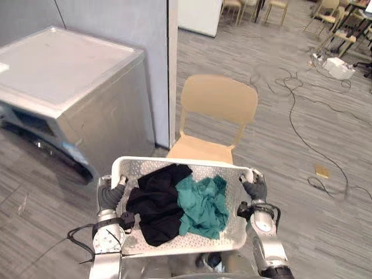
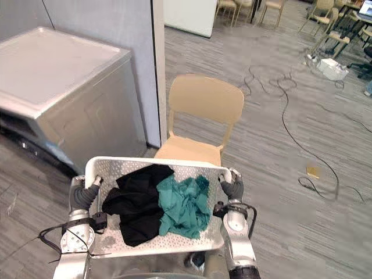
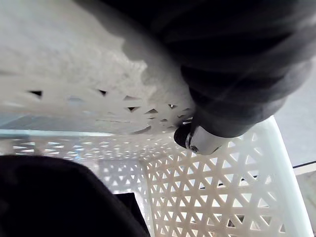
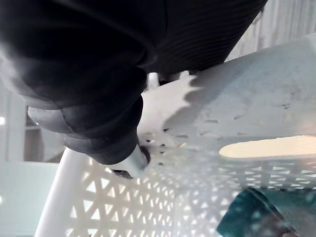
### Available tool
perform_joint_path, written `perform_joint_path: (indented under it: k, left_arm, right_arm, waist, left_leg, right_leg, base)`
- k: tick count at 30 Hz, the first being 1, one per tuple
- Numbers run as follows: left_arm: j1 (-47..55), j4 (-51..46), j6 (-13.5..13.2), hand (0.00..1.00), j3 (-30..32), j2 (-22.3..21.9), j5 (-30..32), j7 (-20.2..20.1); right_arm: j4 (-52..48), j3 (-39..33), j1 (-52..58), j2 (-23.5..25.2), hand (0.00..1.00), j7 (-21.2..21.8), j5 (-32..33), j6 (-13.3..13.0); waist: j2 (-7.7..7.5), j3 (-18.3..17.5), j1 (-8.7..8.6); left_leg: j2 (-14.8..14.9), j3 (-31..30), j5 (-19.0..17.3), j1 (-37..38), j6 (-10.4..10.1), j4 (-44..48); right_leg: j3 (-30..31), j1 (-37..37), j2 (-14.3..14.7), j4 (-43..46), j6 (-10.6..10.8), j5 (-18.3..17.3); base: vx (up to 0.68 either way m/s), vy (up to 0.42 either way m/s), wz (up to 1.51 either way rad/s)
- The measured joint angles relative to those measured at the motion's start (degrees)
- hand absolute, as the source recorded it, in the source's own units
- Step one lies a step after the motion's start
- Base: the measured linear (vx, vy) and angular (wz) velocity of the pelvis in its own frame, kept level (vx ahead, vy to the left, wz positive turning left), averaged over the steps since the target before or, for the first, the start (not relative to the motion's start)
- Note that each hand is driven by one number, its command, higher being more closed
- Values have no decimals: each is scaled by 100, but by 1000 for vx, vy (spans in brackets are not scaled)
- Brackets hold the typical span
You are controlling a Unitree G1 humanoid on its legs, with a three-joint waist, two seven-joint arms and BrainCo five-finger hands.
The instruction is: Pick up the laundry basket with both hands and put the clothes into the washing machine.
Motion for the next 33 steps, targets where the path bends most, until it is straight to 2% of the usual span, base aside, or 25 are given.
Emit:
perform_joint_path:
  k: [1, 2, 3, 4, 5, 7, 9, 10, 11, 12, 13, 14, 15, 16, 17, 18, 21, 24, 25, 29, 33]
  left_arm:
    - [-8, 43, -2, 100, -55, -4, -5, 0]
    - [17, 114, 0, 100, -110, -79, -41, -20]
    - [76, 202, 0, 100, -105, -114, -182, -51]
    - [74, 282, -4, 100, -112, -105, -222, -54]
    - [70, 320, -3, 100, -122, -90, -305, -80]
    - [16, 433, -6, 100, -98, -81, -366, -140]
    - [34, 546, -3, 100, -71, -91, -422, -189]
    - [73, 546, -25, 100, -58, -117, -448, -188]
    - [76, 546, -37, 100, -51, -133, -476, -188]
    - [74, 556, -46, 100, -37, -140, -500, -188]
    - [56, 583, -67, 100, -66, -89, -533, -189]
    - [42, 658, -72, 100, -57, -29, -538, -190]
    - [35, 717, -64, 100, -16, 35, -537, -196]
    - [37, 718, -59, 100, -5, 58, -536, -199]
    - [58, 724, -55, 100, -2, 91, -537, -204]
    - [47, 724, -55, 100, 8, 91, -537, -240]
    - [47, 724, -55, 100, 59, 82, -539, -307]
    - [54, 724, -46, 100, 77, 41, -539, -316]
    - [58, 725, -41, 100, 94, 31, -539, -317]
    - [-86, 941, -11, 100, 142, 10, -770, -395]
    - [-920, 1429, 106, 100, 241, 98, -935, -428]
  right_arm:
    - [-48, -12, 66, -40, 100, -1, 0, 0]
    - [-120, -13, 134, -175, 100, 1, 2, 13]
    - [-140, 5, 141, -216, 100, 5, 3, 73]
    - [-148, 5, 172, -206, 100, 4, 3, 79]
    - [-170, -1, 208, -204, 100, 4, 7, 81]
    - [-176, -44, 236, -206, 100, 3, 22, 94]
    - [-161, -57, 256, -216, 100, 4, 27, 114]
    - [-145, -56, 222, -226, 100, 11, 23, 106]
    - [-114, -57, 194, -244, 100, 34, 15, 87]
    - [-45, -57, 151, -288, 100, 105, -11, 85]
    - [19, -66, 117, -296, 100, 144, -50, 70]
    - [105, -62, 129, -230, 100, 196, -59, 82]
    - [105, -62, 242, -157, 100, 233, -79, 82]
    - [105, -63, 266, -110, 100, 233, -81, 83]
    - [105, -63, 290, -83, 100, 233, -93, 83]
    - [106, -65, 296, -85, 100, 233, -139, 88]
    - [107, -65, 289, -96, 100, 266, -232, 98]
    - [133, -65, 258, -167, 100, 359, -254, 129]
    - [148, -65, 253, -192, 100, 362, -254, 140]
    - [538, -89, -273, -335, 100, 364, -308, 282]
    - [1041, -235, -1166, -529, 100, 359, -306, 399]
  waist:
    - [109, -17, -42]
    - [414, -20, 12]
    - [619, -66, 103]
    - [638, -105, 147]
    - [607, -166, 133]
    - [486, -151, 110]
    - [357, -157, 104]
    - [347, -197, 139]
    - [365, -204, 147]
    - [431, -226, 113]
    - [366, -243, -26]
    - [256, -269, -52]
    - [67, -356, -87]
    - [-4, -353, -110]
    - [-50, -357, -165]
    - [-56, -351, -179]
    - [-3, -302, -166]
    - [186, -139, -166]
    - [205, -125, -160]
    - [205, -18, -161]
    - [164, 376, -147]
  left_leg:
    - [268, 3, 71, -232, -26, 739]
    - [873, 50, 472, -560, 213, 1974]
    - [1322, 53, 1279, -867, 340, 2804]
    - [1470, 11, 1405, -1022, 364, 3113]
    - [1551, -66, 1313, -1318, 413, 3293]
    - [1531, -133, 1090, -1521, 494, 2847]
    - [1143, -809, 879, -1503, 294, 1436]
    - [843, -1562, 873, -1420, 72, 337]
    - [738, -1959, 963, -1343, -78, -269]
    - [676, -2355, 1274, -1183, -390, -1245]
    - [601, -2374, 1764, -1103, -628, -1448]
    - [485, -2226, 1768, -1089, -608, -1397]
    - [304, -2025, 1741, -1048, -560, -1416]
    - [228, -1942, 1726, -1012, -534, -1426]
    - [137, -1808, 1673, -986, -442, -1442]
    - [41, -1694, 1647, -995, -402, -1448]
    - [42, -1581, 1565, -991, -291, -1438]
    - [77, -1549, 1497, -994, -257, -1463]
    - [84, -1537, 1497, -1004, -257, -1484]
    - [163, -1477, 1550, -1140, -327, -1562]
    - [166, -1552, 1735, -1471, -299, -1486]
  right_leg:
    - [-35, 106, 77, 57, -83, 54]
    - [50, 285, 370, 132, -117, -81]
    - [315, 485, 673, -27, -168, -147]
    - [429, 554, 734, -142, -172, -149]
    - [634, 606, 784, -300, -160, -149]
    - [1008, 824, 787, -628, -17, -59]
    - [1463, 1238, 769, -1023, 157, 55]
    - [1696, 1276, 742, -1000, 179, 69]
    - [1815, 1268, 740, -922, 196, 59]
    - [1937, 1243, 725, -738, 338, -11]
    - [2055, 1159, 596, -552, 661, -168]
    - [2131, 1125, 446, -508, 731, -203]
    - [2178, 1049, 255, -528, 800, -195]
    - [2187, 1053, 161, -557, 829, -177]
    - [2195, 1052, 51, -657, 950, -95]
    - [2197, 1041, -45, -796, 1006, -5]
    - [2196, 1052, -48, -955, 1038, 67]
    - [2206, 988, -21, -1034, 1076, 89]
    - [2223, 958, -17, -1025, 1075, 88]
    - [2293, 714, 64, -1015, 1017, 150]
    - [2252, 404, 66, -830, 983, 233]
  base:
    - [487, -76, 25]
    - [448, -51, -51]
    - [462, -21, -88]
    - [583, 47, -114]
    - [568, 52, -92]
    - [505, 56, -87]
    - [422, 126, -110]
    - [309, 151, -119]
    - [350, 256, -132]
    - [287, 339, -102]
    - [323, 387, -85]
    - [294, 323, -64]
    - [169, 158, -47]
    - [176, 203, -47]
    - [107, 216, -34]
    - [78, 201, -28]
    - [7, 100, -20]
    - [-87, 19, -13]
    - [-136, 9, -16]
    - [-81, -30, -13]
    - [-48, -26, 4]
